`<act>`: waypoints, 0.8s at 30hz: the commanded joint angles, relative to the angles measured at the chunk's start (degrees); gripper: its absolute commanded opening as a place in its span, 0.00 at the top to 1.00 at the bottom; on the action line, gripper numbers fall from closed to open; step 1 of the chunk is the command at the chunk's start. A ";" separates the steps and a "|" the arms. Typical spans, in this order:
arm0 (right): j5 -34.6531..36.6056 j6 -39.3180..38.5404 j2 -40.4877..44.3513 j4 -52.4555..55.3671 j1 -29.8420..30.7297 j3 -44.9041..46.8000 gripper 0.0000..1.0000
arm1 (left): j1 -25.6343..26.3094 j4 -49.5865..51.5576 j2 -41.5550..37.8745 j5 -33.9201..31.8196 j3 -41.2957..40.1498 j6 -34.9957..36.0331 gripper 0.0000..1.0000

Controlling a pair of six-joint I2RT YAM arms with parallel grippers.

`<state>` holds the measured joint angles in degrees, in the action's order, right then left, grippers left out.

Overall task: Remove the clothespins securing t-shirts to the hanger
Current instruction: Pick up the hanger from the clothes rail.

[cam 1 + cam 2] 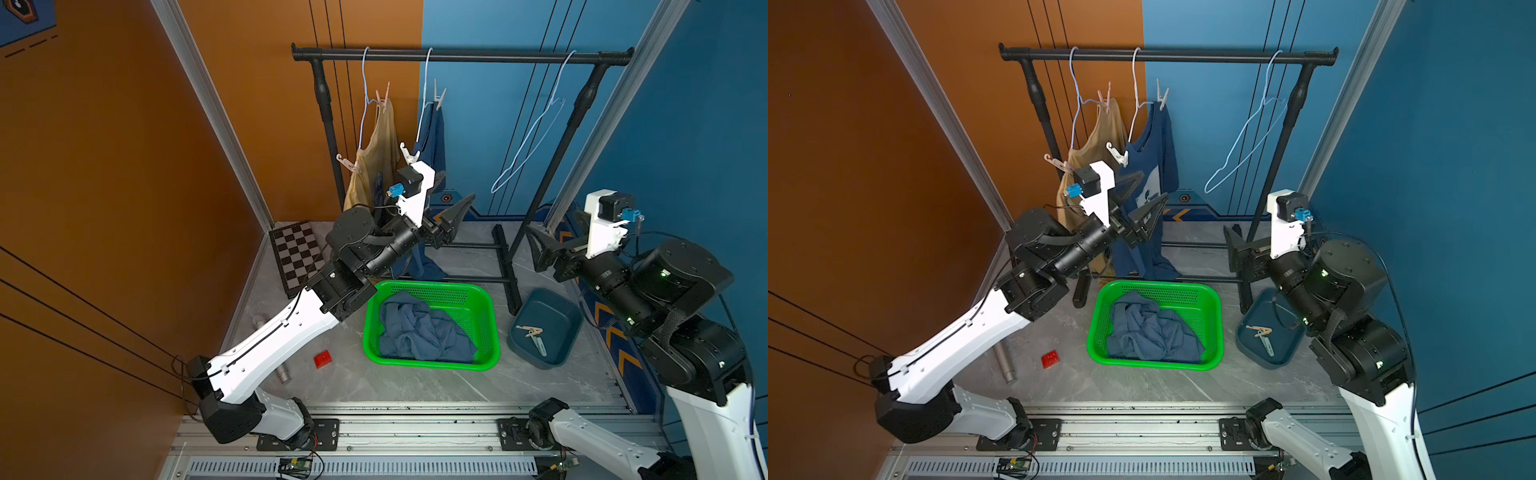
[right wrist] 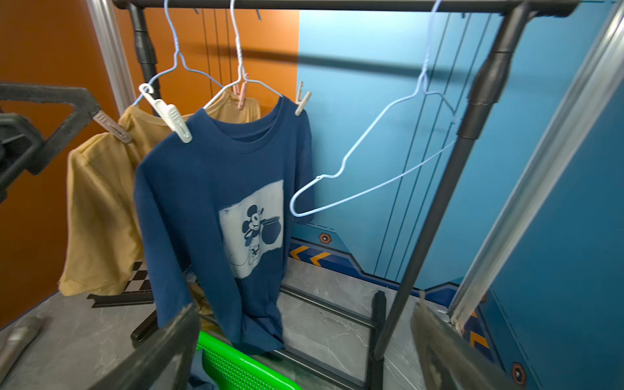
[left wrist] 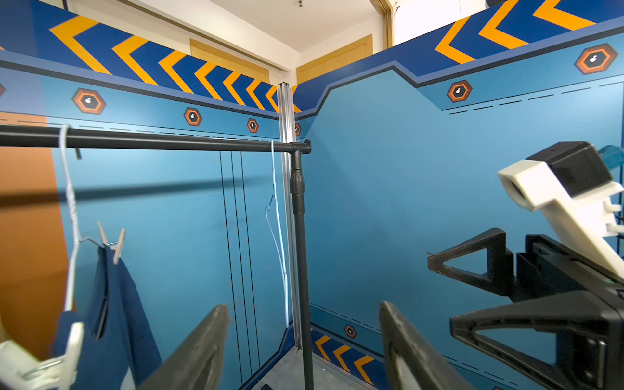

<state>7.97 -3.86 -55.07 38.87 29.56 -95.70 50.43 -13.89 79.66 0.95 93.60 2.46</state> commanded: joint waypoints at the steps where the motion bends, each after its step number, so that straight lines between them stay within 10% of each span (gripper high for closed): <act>1: 8.04 -1.68 -2.98 -3.24 8.32 0.22 0.02 | -1.65 0.42 -5.02 -3.59 -3.68 1.53 0.27; 6: 17.06 -7.44 -9.18 -6.77 22.13 -1.81 0.00 | -4.39 2.73 -11.98 -5.31 -10.42 1.71 0.27; 24: 12.38 -2.24 -28.69 -21.93 22.52 -11.61 0.00 | -12.87 9.25 -25.08 -6.33 -20.34 0.89 0.26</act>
<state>19.79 -7.44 -81.91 22.00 52.07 -104.27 38.57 -5.61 55.18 -4.78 74.15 3.62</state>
